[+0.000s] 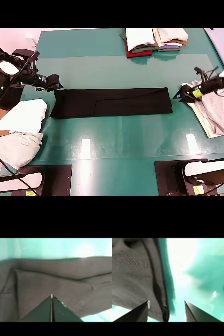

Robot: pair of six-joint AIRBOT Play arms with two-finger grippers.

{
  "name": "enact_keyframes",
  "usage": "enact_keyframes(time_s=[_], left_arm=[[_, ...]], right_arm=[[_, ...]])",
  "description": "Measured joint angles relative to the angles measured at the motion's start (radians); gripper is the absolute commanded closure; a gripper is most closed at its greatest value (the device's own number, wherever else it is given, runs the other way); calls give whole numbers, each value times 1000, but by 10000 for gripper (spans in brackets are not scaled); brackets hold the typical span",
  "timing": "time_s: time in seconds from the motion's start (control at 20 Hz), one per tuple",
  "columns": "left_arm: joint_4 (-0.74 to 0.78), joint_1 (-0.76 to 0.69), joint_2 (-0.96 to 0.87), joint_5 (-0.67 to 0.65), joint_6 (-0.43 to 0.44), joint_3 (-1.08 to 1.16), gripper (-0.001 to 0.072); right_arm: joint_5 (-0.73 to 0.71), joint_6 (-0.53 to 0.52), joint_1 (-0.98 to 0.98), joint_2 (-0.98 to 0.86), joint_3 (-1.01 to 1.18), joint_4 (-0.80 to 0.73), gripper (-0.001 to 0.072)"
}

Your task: Fold the shirts.

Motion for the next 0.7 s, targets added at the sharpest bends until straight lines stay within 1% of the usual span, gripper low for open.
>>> enact_keyframes(time_s=[0.1, 0.2, 0.3, 0.35, 0.4, 0.55, 0.7], left_arm=[[-14, -33, -5, -4, 0, 1, 682], [-22, -85, -12, 9, -1, 1, 683], [-26, -147, -21, 38, -7, 1, 683], [-27, -177, -27, 54, -14, 1, 683], [-29, -209, -33, 73, -21, 1, 683], [-31, -294, -57, 128, -39, 2, 684], [-31, -373, -105, 186, -48, 27, 684]], right_arm=[[-25, -35, -13, -15, -47, 60, 196], [-32, -62, 0, -40, -72, 134, 235], [-50, -85, 34, -68, -85, 192, 440], [-69, -96, 55, -79, -90, 210, 593], [-86, -106, 74, -84, -93, 220, 691], [-132, -135, 113, -61, -90, 235, 695], [-110, -143, 131, 6, -18, 257, 695]])
